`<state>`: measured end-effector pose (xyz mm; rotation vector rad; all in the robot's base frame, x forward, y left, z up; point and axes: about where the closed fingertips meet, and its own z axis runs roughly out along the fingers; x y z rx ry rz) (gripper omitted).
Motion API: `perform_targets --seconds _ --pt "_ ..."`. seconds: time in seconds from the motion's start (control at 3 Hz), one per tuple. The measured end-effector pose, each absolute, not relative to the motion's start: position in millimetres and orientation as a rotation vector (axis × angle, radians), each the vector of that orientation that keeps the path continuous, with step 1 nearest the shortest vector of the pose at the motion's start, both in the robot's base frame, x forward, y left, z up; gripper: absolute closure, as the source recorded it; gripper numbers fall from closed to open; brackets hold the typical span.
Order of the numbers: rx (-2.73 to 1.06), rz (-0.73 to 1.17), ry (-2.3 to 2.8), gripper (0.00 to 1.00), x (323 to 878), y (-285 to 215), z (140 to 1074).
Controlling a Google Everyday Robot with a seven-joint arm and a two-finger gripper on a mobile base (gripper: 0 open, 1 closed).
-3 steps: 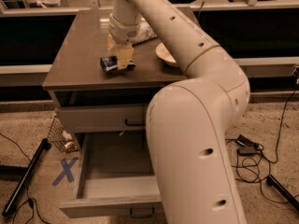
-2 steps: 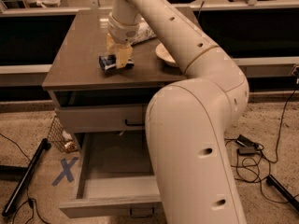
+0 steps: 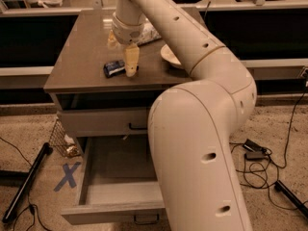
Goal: Pick rxbar blueberry from middle drawer and place on counter
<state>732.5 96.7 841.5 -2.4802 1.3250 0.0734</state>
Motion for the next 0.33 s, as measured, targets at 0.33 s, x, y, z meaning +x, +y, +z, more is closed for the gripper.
perform_targets --seconds 0.33 --pt "-2.476 0.016 1.406 0.00 734.7 73.5 851.4"
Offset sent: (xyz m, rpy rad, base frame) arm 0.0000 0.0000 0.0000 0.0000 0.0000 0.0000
